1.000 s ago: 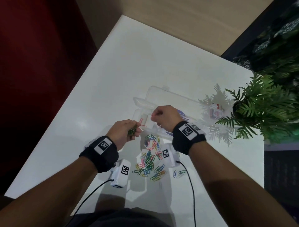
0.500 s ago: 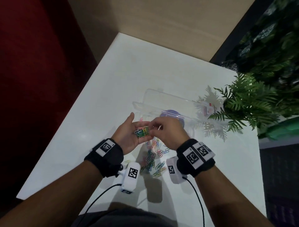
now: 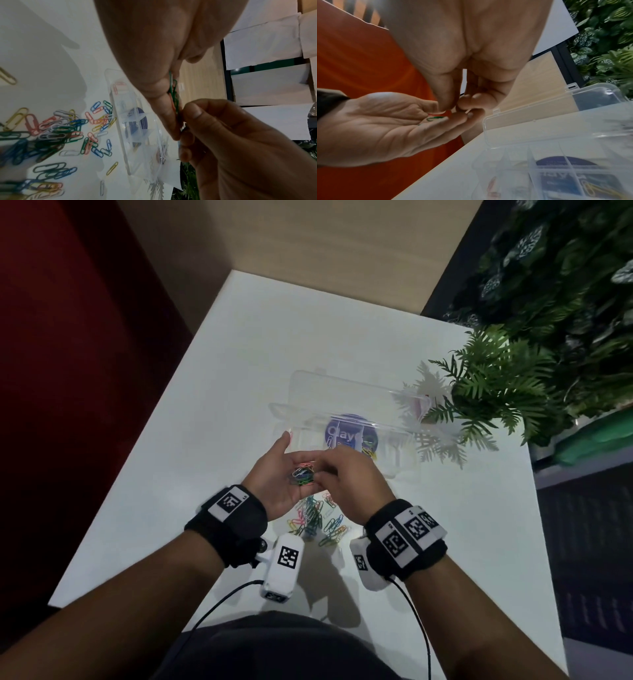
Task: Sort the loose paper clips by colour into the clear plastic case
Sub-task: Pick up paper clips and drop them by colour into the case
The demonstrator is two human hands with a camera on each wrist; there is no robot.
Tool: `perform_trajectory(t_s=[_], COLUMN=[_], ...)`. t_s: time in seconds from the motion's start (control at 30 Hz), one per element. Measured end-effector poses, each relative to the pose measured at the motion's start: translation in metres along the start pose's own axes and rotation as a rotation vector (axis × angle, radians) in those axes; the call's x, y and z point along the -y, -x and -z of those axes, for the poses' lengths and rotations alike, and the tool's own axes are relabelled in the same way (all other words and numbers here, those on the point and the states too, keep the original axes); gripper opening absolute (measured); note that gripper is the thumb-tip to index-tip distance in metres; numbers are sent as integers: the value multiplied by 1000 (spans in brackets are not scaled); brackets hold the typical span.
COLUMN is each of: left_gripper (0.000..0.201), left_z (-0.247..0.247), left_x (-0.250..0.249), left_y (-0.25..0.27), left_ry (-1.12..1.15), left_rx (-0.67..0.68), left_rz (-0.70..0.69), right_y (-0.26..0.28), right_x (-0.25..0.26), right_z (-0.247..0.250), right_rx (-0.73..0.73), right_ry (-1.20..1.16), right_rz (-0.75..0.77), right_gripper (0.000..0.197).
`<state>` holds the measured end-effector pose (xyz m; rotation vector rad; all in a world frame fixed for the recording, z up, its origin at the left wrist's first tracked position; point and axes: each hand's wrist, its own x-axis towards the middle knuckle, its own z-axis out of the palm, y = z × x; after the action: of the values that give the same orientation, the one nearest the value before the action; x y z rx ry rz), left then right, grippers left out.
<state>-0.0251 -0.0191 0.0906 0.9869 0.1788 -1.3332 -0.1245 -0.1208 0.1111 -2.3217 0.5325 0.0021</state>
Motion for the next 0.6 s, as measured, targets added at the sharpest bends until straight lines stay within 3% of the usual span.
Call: perform_trajectory(t_s=[0.07,0.13,0.37,0.6], left_gripper=[72,73,73,71], left_z=[-1,0,3,0], left_x=[3,5,6,5], left_y=[1,2,-1,-3], left_ry=[-8,-31,-48,-35], left_rx=[4,7,-35,-10], left_rz=[9,22,38,28], right_y=[5,9,10,10], right_x=[1,1,2,-6], right_z=[1,-2,-12,-5], right_rx=[34,79,100,-46], right_ry=[-23,3,162,-11], right_rz=[-11,2,19,-33], right_gripper=[22,35,15,5])
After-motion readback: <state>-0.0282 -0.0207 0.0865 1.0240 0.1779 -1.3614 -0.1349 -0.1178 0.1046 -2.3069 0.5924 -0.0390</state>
